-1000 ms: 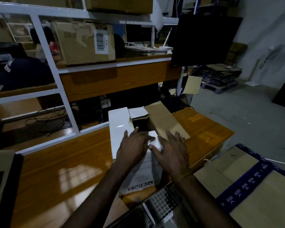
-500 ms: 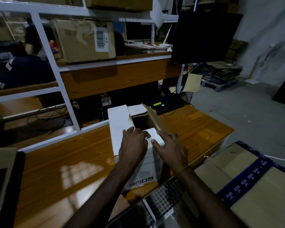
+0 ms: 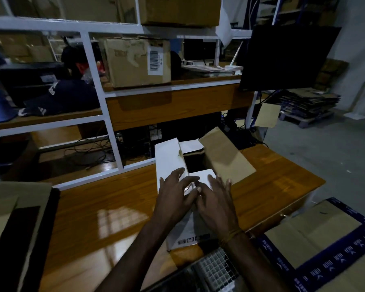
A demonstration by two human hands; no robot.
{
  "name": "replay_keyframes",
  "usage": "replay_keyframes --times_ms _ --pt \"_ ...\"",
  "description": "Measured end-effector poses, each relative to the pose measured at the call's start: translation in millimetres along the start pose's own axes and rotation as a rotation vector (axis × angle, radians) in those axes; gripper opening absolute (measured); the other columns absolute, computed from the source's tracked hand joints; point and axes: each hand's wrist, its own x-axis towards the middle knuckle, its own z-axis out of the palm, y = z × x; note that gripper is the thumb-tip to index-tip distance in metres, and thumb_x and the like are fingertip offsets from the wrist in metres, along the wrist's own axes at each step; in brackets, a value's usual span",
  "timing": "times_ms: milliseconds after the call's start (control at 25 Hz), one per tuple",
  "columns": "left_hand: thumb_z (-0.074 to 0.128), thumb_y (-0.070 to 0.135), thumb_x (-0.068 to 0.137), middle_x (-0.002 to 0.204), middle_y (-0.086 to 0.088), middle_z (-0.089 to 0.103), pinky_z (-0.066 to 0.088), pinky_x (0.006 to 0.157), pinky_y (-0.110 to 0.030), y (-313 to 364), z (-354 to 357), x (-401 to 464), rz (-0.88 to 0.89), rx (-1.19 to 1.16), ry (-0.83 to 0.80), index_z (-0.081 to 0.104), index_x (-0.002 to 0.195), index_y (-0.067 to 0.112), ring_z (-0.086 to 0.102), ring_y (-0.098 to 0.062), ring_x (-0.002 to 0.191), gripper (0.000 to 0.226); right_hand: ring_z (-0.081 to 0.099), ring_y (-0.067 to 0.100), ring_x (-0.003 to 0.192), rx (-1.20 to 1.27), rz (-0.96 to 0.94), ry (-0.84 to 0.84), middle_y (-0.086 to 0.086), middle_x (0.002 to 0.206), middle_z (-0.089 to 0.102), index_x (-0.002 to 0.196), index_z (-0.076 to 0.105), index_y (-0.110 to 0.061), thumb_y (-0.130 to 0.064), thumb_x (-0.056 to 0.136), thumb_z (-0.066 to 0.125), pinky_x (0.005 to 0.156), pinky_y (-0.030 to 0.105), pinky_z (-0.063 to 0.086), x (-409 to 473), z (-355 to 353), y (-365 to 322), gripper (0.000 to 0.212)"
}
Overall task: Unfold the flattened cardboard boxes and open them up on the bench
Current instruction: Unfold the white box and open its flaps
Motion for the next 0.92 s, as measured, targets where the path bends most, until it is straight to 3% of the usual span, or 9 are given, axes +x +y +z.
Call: replay_keyframes --times_ms 200,360,440,560,640,720,760,840,920 --pt "0.051 0.05 0.097 0.159 0.001 0.026 0.028 0.116 -0.042 -6 -21 -9 0.035 -0.146 -0.059 0.056 0.131 0.043 0.021 -0.012 0.147 0.035 0.015 0.046 0.145 -0.024 -0.02 -0.055 0.012 0.157 0.032 0.145 0.044 -0.032 -0.064 0.081 0.001 0.117 0.057 -0.009 3 -2 -12 0.084" --pt "0.049 0.037 0.101 0.155 0.003 0.031 0.031 0.1 -0.008 -1 -31 -15 0.066 -0.219 0.16 0.058 0.128 0.034 0.032 -0.002 0.137 0.029 0.003 0.047 0.147 0.019 -0.078 -0.146 0.008 0.163 0.014 0.152 0.024 -0.04 -0.087 0.063 -0.022 0.117 0.056 -0.008 11 0 -24 0.11" --pt "0.048 0.029 0.102 0.155 0.0 0.031 0.028 0.09 0.003 0 -34 -17 0.075 -0.218 0.263 0.062 0.125 0.025 0.033 0.008 0.126 0.027 0.001 0.046 0.147 0.003 -0.133 -0.179 0.008 0.164 0.007 0.153 0.014 -0.043 -0.086 0.053 -0.033 0.117 0.057 -0.007 15 2 -31 0.118" --pt "0.052 0.021 0.097 0.154 -0.001 0.037 0.04 0.085 -0.007 -8 -35 -20 0.071 -0.1 0.446 0.065 0.121 0.019 0.036 0.007 0.126 0.027 0.002 0.046 0.147 -0.009 -0.212 -0.23 0.007 0.164 0.006 0.152 0.008 -0.047 -0.081 0.062 -0.032 0.117 0.058 -0.004 19 2 -44 0.104" --pt "0.067 0.007 0.087 0.149 0.002 0.045 0.051 0.08 -0.021 -14 -40 -23 0.034 0.036 0.542 0.068 0.117 0.022 0.04 -0.009 0.133 0.034 0.003 0.046 0.147 -0.04 -0.245 -0.279 0.006 0.164 0.007 0.151 0.009 -0.05 -0.068 0.091 -0.005 0.116 0.06 -0.003 21 3 -52 0.064" --pt "0.078 0.004 0.076 0.144 0.002 0.052 0.055 0.086 -0.04 -22 -43 -26 -0.034 0.189 0.56 0.072 0.11 0.026 0.036 -0.028 0.14 0.041 0.003 0.048 0.147 -0.05 -0.262 -0.276 0.007 0.164 0.007 0.149 0.006 -0.054 -0.046 0.104 0.02 0.114 0.063 -0.003 23 4 -56 0.047" --pt "0.08 0.006 0.074 0.143 -0.001 0.053 0.05 0.097 -0.051 -27 -44 -28 -0.071 0.258 0.548 0.074 0.109 0.026 0.031 -0.034 0.143 0.041 0.003 0.049 0.147 -0.05 -0.268 -0.27 0.008 0.164 0.007 0.148 0.005 -0.057 -0.04 0.106 0.023 0.114 0.064 -0.003 22 4 -56 0.049" --pt "0.08 0.017 0.075 0.149 -0.008 0.047 0.023 0.113 -0.064 -37 -44 -32 -0.14 0.393 0.577 0.073 0.112 0.026 0.017 -0.04 0.146 0.038 0.001 0.049 0.146 -0.048 -0.287 -0.272 0.01 0.164 0.006 0.145 0.004 -0.062 -0.032 0.107 0.024 0.113 0.065 -0.006 21 4 -55 0.052" --pt "0.075 0.023 0.08 0.157 -0.011 0.033 -0.001 0.119 -0.058 -30 -53 -37 -0.24 0.453 0.589 0.072 0.115 0.027 0.001 -0.038 0.149 0.035 0.002 0.049 0.147 -0.072 -0.316 -0.272 0.011 0.164 0.007 0.144 0.007 -0.063 -0.027 0.106 0.026 0.113 0.065 -0.005 21 4 -53 0.056"
